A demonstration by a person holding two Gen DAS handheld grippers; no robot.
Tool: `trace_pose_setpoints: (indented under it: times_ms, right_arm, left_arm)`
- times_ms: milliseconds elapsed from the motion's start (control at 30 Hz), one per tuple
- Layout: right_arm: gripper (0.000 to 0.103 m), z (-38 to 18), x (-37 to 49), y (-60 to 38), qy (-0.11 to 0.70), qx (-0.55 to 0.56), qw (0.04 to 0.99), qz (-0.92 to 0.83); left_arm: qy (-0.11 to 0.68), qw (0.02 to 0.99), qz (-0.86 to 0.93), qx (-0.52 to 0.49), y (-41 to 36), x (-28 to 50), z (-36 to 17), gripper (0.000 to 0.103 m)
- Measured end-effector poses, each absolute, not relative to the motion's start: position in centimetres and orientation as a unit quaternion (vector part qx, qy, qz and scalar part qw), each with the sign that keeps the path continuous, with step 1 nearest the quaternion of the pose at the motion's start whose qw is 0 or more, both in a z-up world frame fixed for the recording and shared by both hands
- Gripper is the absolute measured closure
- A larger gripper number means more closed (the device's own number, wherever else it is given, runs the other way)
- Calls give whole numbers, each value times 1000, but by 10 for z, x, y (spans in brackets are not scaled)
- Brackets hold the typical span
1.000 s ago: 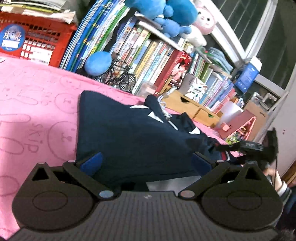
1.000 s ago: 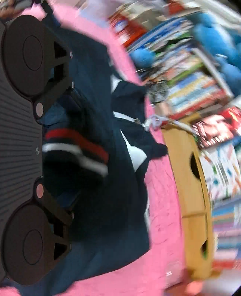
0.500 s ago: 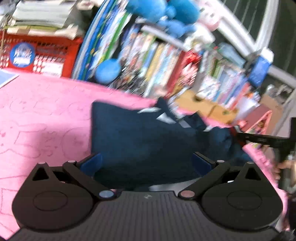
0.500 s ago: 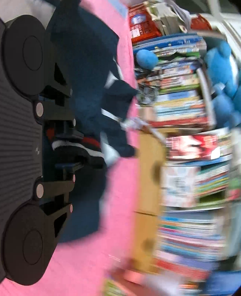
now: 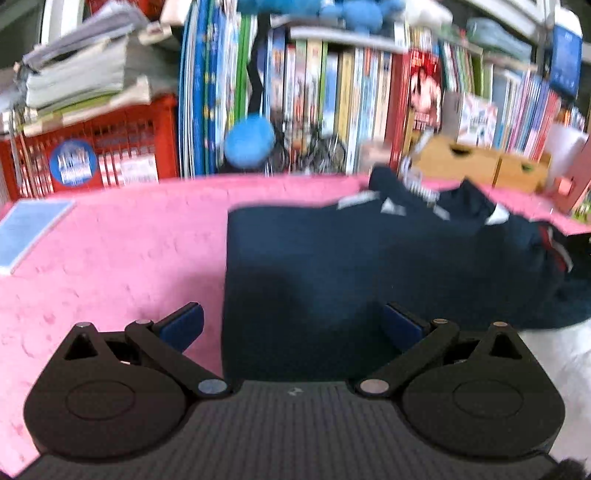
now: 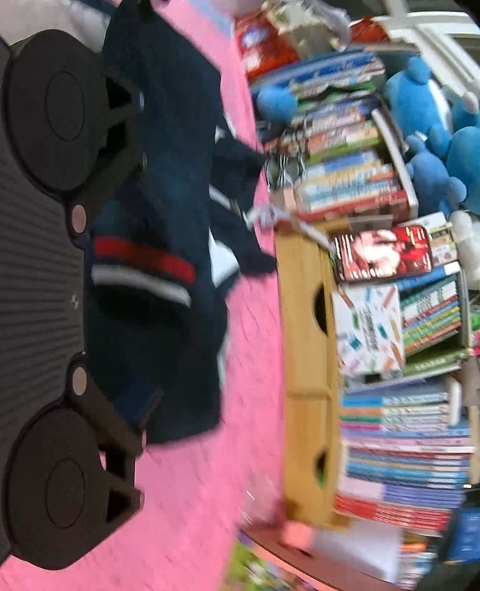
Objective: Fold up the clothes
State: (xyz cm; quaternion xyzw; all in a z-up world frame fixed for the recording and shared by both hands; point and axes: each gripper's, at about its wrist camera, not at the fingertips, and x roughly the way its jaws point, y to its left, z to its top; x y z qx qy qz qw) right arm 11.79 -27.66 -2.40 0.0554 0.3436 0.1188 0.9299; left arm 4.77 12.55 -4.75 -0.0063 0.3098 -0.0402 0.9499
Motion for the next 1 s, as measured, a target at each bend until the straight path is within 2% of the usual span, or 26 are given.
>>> trace_pose_setpoints:
  times_ms: [67,100,133,167,200,233,267,433,667,767,800,867,900,1000]
  right_arm:
    - [6,-35,125,-267,362,63,922,123]
    - [30,-41,128,-261,370,62,919,125]
    - [49,-46,131,-255,378,61,915,126]
    - [50,-43,129,-248,373,47,918,122]
    - [57,-39,126,-241,366,31,923,117]
    - [75,-30,121,-234,347,4,931,115]
    - [83,-21,115,-230,327,-22,939,107]
    - [82,12,105,-236,249,-99,962,57]
    - [78,-16,126,-275,292,-75,953,13]
    - [68,-33,136,-287,321,-64,945,19]
    - [61,-35,136,-291,324,-59,944,20]
    - [34,-28,133,-300,325,-47,945,17]
    - [13,-25,131,-304,325,-40,945,16]
    - [10,-5,115,-320,285,-7,959,13]
  left_arm:
    - [326,945,-38,4,122,50,-52,0]
    - [322,946,-38,6,120,49,-49,0]
    - [318,947,-39,9,119,47,-47,0]
    - [315,948,-44,10,118,44,-43,0]
    - [309,950,-52,11,117,40,-37,0]
    - [300,952,-58,11,116,38,-31,0]
    - [290,955,-64,12,115,35,-24,0]
    - [270,960,-69,24,106,37,-10,0]
    - [323,944,-60,29,101,53,-36,0]
    - [350,934,-57,38,101,56,-52,0]
    - [350,934,-58,34,102,55,-53,0]
    - [347,936,-50,36,105,52,-47,0]
    - [345,937,-46,38,107,50,-44,0]
    - [311,950,-19,29,116,43,-21,0]
